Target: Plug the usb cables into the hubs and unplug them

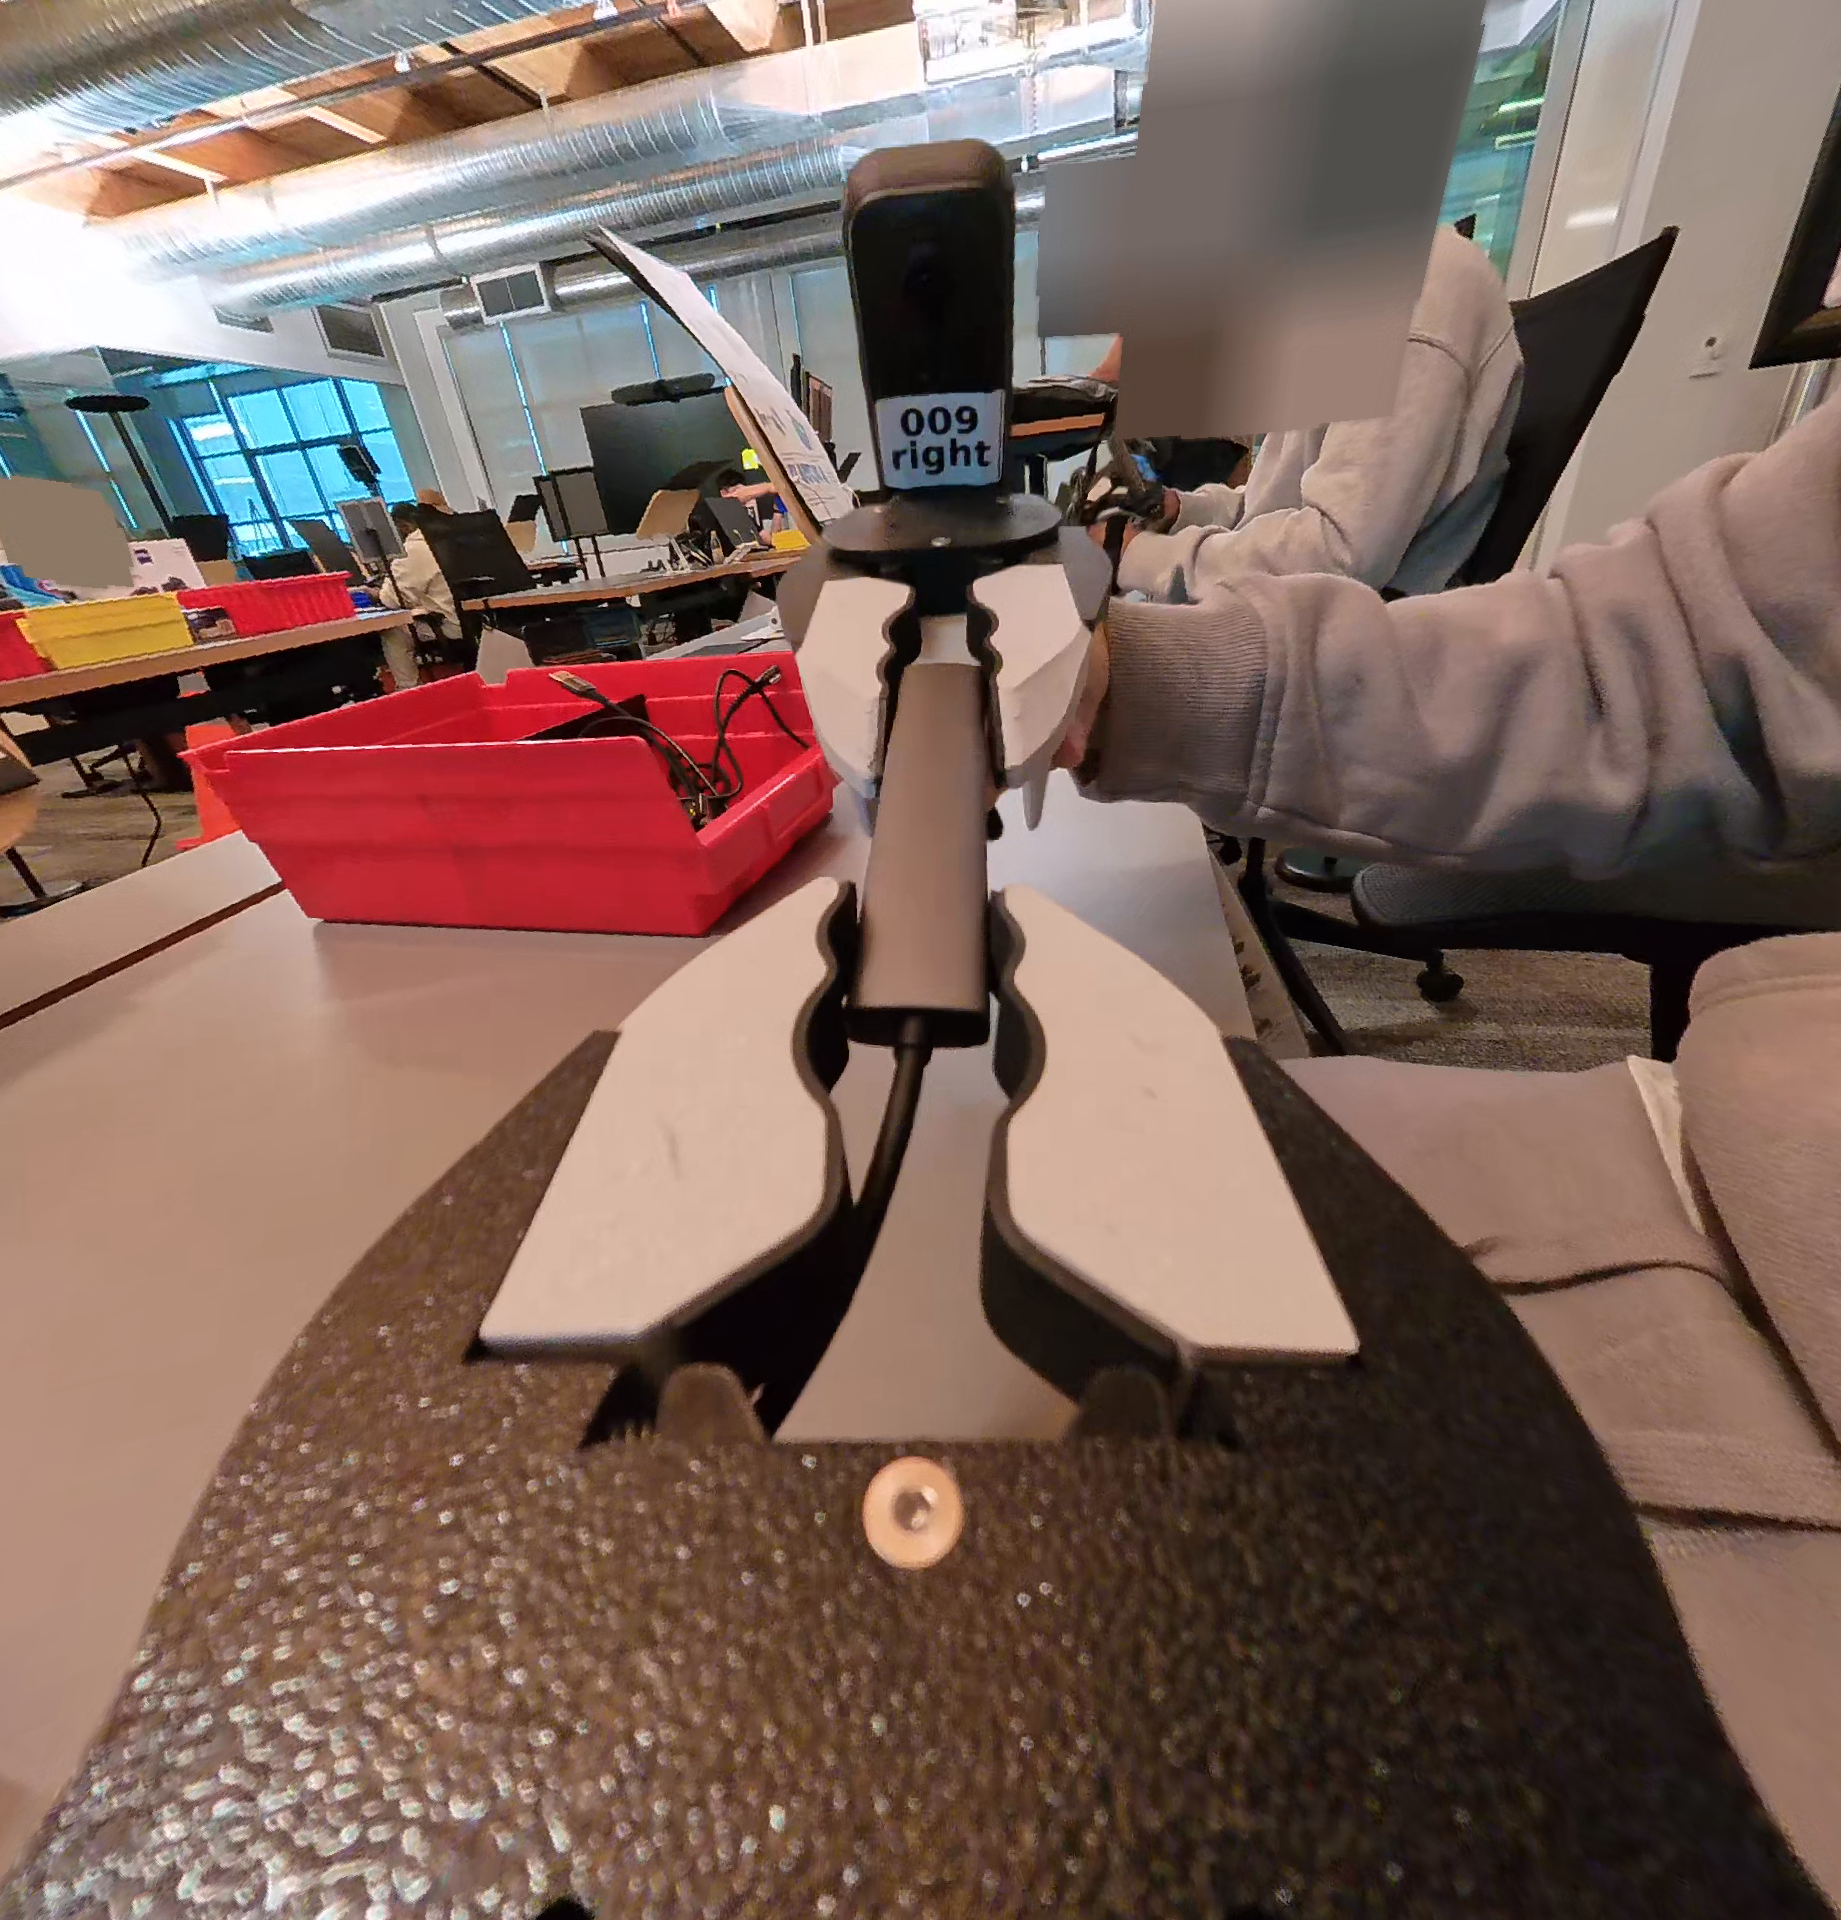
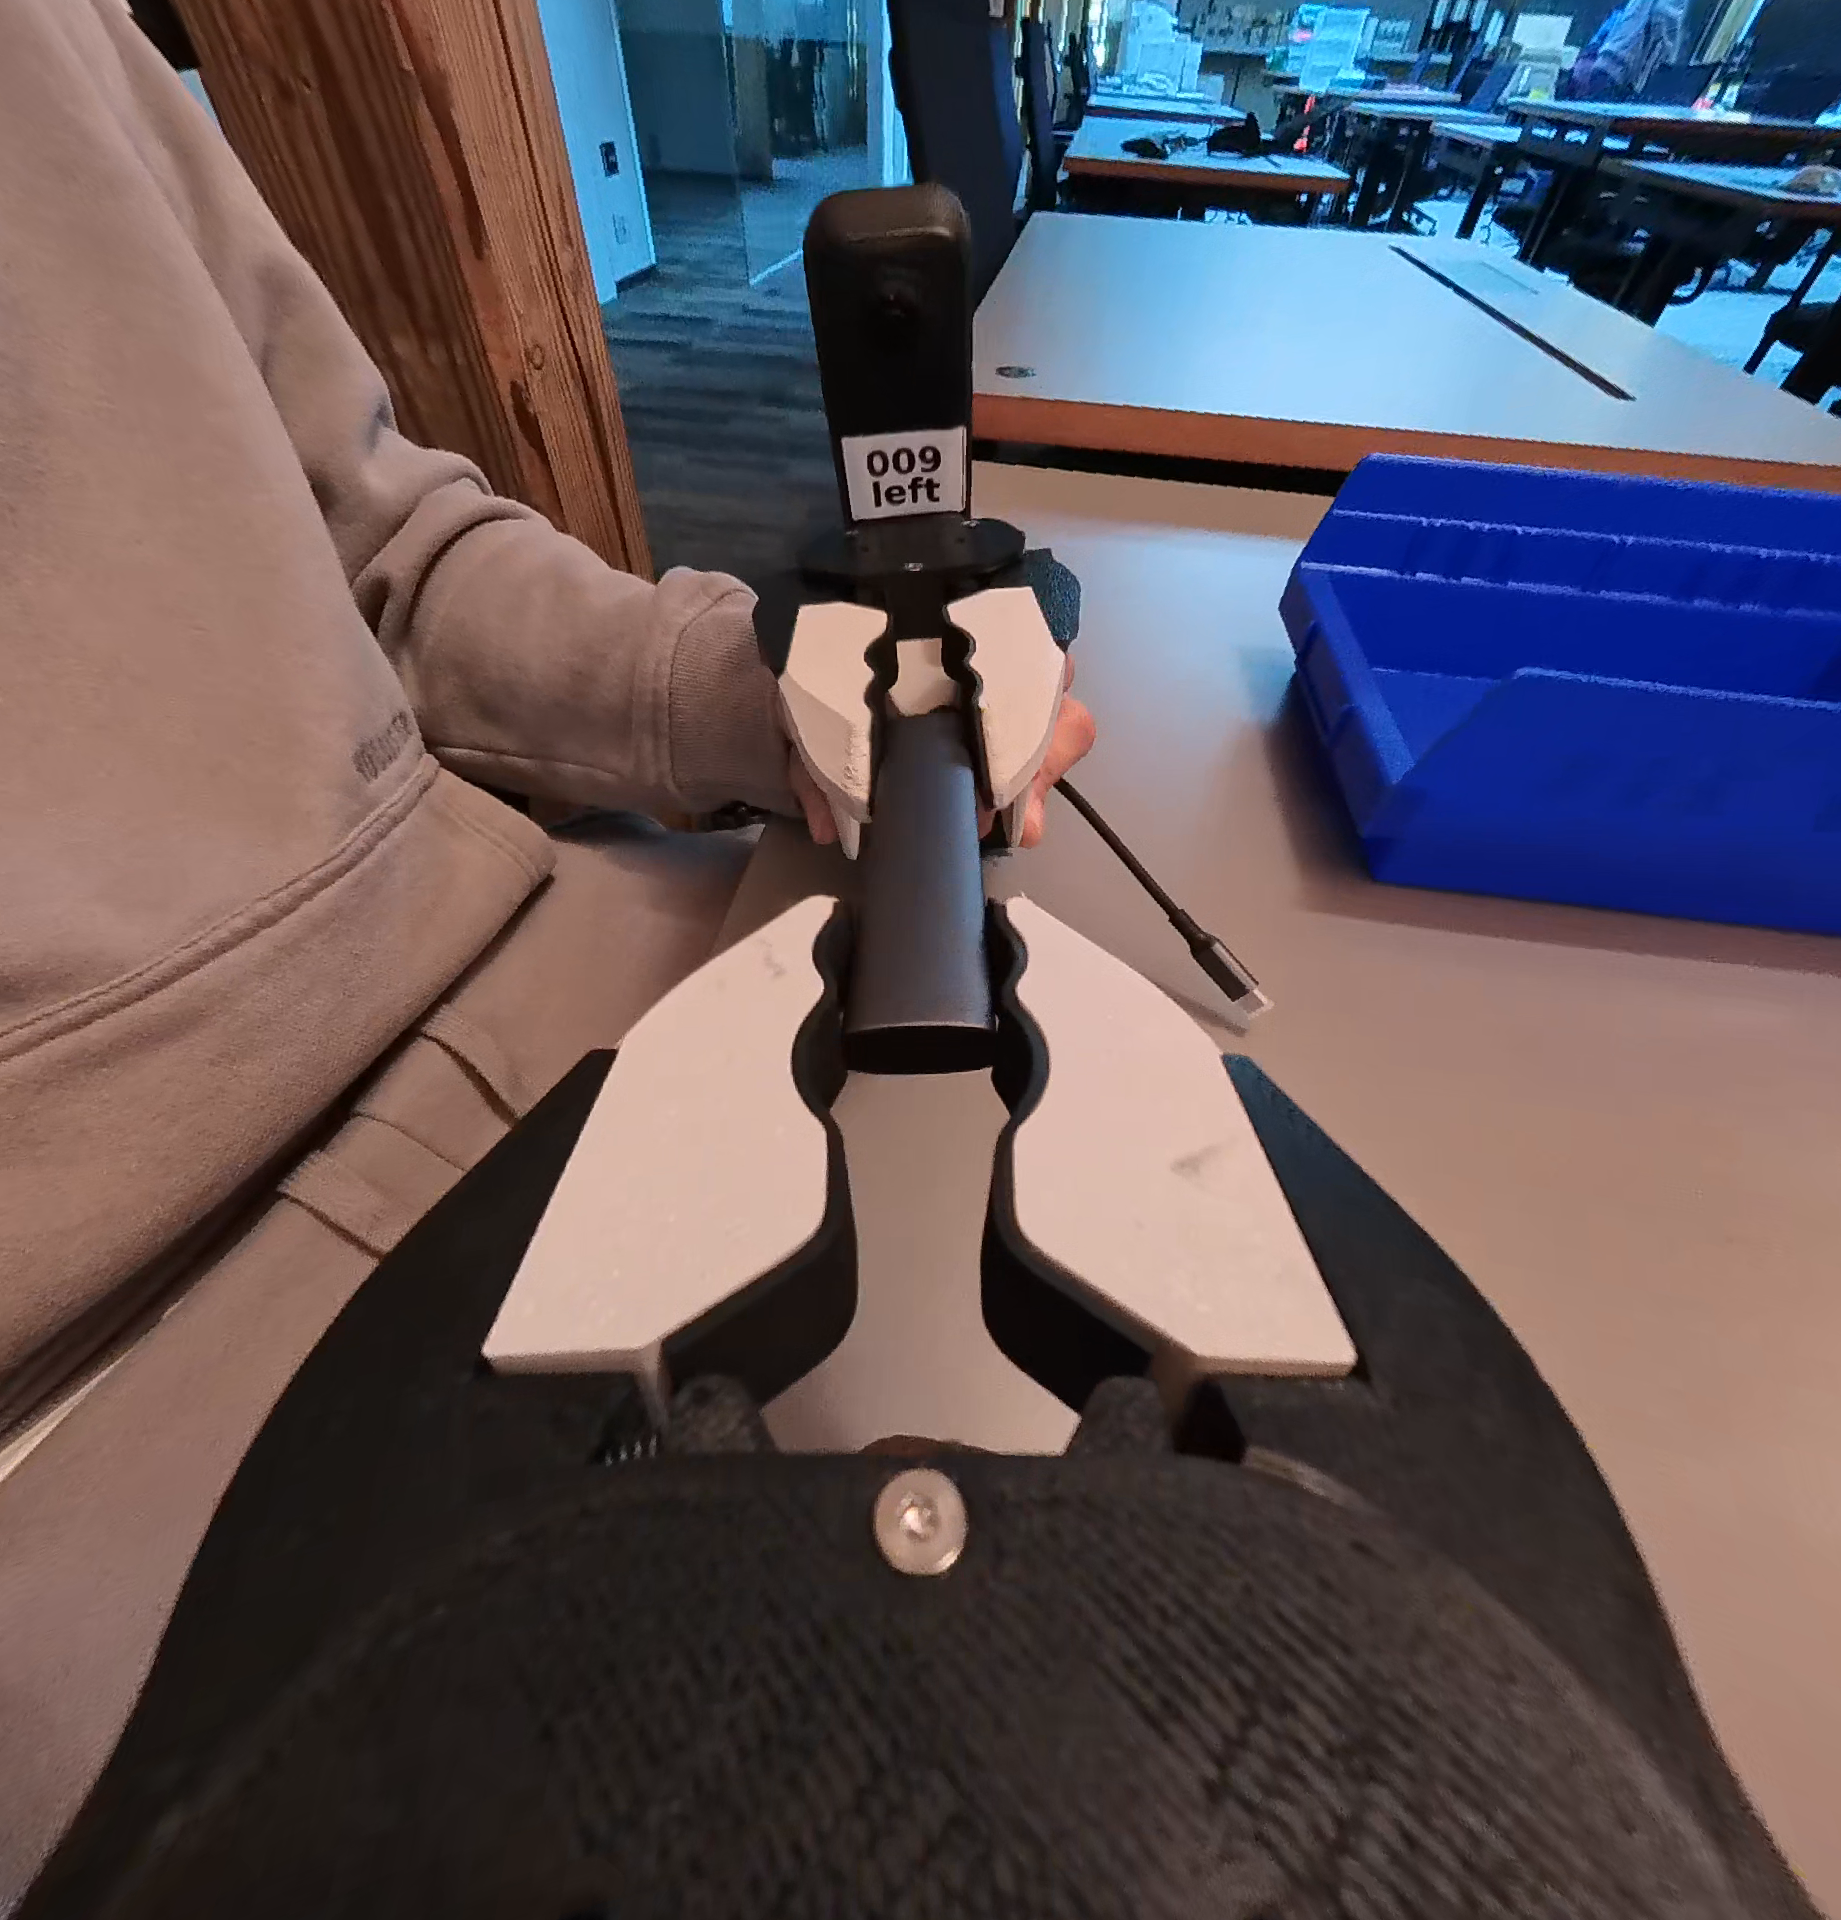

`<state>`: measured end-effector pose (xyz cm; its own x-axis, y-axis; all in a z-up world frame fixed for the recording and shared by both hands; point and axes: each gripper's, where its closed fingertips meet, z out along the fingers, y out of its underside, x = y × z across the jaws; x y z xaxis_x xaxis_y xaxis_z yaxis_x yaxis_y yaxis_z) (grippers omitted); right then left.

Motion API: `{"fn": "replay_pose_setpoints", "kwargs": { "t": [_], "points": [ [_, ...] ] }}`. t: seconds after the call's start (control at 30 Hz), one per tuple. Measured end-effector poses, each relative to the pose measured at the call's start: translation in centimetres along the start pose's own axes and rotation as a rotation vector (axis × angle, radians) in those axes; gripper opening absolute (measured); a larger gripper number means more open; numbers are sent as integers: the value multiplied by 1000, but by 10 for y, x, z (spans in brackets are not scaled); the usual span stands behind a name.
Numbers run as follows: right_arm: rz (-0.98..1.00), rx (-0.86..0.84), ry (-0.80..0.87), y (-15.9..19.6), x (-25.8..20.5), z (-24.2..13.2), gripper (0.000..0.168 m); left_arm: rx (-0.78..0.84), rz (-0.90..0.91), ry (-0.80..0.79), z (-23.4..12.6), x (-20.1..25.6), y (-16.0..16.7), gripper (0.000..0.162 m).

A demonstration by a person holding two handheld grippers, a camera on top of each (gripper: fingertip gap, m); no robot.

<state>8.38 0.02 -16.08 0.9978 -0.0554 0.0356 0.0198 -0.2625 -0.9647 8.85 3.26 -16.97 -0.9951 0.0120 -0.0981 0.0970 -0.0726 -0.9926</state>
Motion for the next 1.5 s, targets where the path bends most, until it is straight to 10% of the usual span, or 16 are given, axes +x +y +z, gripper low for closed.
{"fn": "replay_pose_setpoints", "kwargs": {
  "t": [0.1, 0.17, 0.27, 0.53, 1.1, 1.5],
  "points": [
    [-23, 8, 16, -6, 3, -3, 25, 25, 4, -35, 1, -3, -3, 31],
    [-39, 0, 70, -12, 13, -13, 24, 76, 5, -156, -2, -17, -8, 80],
    [-70, -2, 218, -28, 38, -45, 24, 152, 6, -271, -13, -33, -16, 93],
    [-138, -16, 762, -99, 137, -190, 24, 254, -95, -359, -29, -53, -23, 87],
    [-42, 488, 876, -156, 198, -298, 24, 283, -120, -354, -33, -55, -25, 78],
    [175, -19, 911, -46, 261, -261, 24, 288, -121, -350, -32, -55, -25, 75]
  ]
}}
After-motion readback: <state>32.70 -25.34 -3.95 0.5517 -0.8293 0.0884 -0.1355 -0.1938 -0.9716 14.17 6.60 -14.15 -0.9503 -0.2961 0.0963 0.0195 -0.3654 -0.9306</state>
